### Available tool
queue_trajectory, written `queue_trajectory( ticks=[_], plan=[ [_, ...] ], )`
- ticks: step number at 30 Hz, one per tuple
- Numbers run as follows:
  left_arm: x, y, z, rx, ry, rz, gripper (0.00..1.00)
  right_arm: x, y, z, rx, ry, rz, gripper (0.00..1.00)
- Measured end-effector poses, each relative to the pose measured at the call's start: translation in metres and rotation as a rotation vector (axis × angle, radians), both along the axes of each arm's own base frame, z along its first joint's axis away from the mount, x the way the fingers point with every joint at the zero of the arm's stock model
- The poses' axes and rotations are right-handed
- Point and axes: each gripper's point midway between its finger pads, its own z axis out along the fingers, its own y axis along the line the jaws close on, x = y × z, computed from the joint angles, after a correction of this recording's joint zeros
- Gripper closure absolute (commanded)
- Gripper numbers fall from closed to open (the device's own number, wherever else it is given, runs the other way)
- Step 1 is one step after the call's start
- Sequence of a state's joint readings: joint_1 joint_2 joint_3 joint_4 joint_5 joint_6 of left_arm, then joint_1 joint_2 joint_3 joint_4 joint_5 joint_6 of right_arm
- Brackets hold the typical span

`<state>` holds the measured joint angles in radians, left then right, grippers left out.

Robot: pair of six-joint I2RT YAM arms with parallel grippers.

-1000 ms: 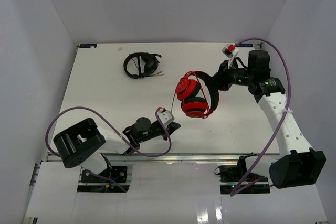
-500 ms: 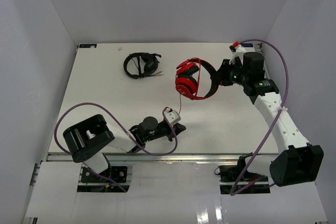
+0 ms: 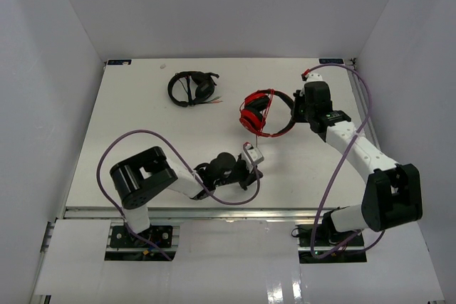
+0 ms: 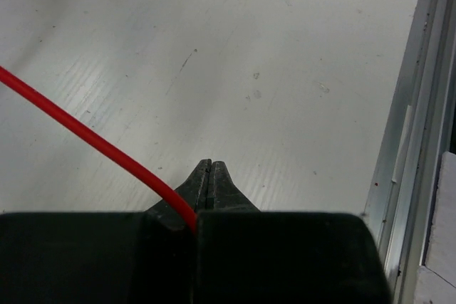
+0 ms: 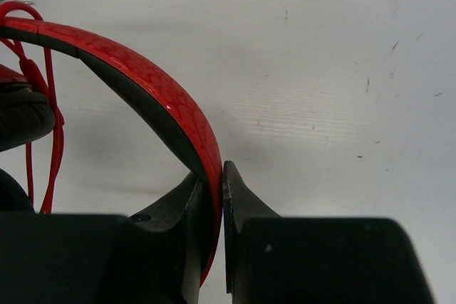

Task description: Wrap the headphones

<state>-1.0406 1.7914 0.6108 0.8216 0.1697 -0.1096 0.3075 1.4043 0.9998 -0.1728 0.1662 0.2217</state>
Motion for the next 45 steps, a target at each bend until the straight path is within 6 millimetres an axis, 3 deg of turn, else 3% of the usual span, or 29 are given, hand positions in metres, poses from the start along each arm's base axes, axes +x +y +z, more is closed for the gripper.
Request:
queue_trajectory(
  ticks=[8, 13, 16, 19, 22, 26, 29, 32, 35, 42, 45],
  plan=[
    [0.035, 0.002, -0.024, 0.064, 0.043, 0.059, 1.00, 0.018, -0.013, -0.063, -0.152, 0.084, -0.041, 0.92],
    [0.054, 0.001, -0.024, 0.053, 0.070, 0.076, 1.00, 0.022, -0.017, -0.085, -0.192, 0.115, -0.047, 0.92],
    [0.057, -0.001, -0.024, 0.054, 0.082, 0.078, 1.00, 0.025, -0.016, -0.091, -0.191, 0.115, -0.045, 0.86],
    [0.057, -0.001, -0.024, 0.058, 0.090, 0.080, 0.86, 0.028, -0.013, -0.094, -0.186, 0.113, -0.029, 0.70],
    [0.055, 0.002, -0.024, 0.065, 0.102, 0.083, 0.60, 0.029, -0.010, -0.094, -0.181, 0.107, -0.006, 0.50],
    [0.043, 0.016, -0.015, 0.087, 0.128, 0.087, 0.39, 0.033, -0.006, -0.091, -0.162, 0.090, 0.030, 0.30],
    [0.034, 0.028, 0.001, 0.086, 0.128, 0.086, 0.33, 0.036, -0.008, -0.086, -0.139, 0.079, 0.046, 0.17],
    [0.026, 0.039, 0.026, 0.070, 0.108, 0.083, 0.14, 0.034, -0.014, -0.071, -0.118, 0.055, 0.074, 0.03],
    [0.018, 0.050, 0.066, 0.026, 0.063, 0.077, 0.02, 0.025, -0.018, -0.039, -0.111, 0.006, 0.153, 0.09],
    [-0.005, 0.091, 0.152, -0.065, -0.024, 0.108, 0.02, -0.025, -0.007, 0.041, -0.089, -0.162, 0.359, 0.09],
    [-0.010, 0.118, 0.177, -0.095, -0.055, 0.176, 0.02, -0.052, -0.014, 0.057, -0.095, -0.224, 0.348, 0.10]
  ],
)
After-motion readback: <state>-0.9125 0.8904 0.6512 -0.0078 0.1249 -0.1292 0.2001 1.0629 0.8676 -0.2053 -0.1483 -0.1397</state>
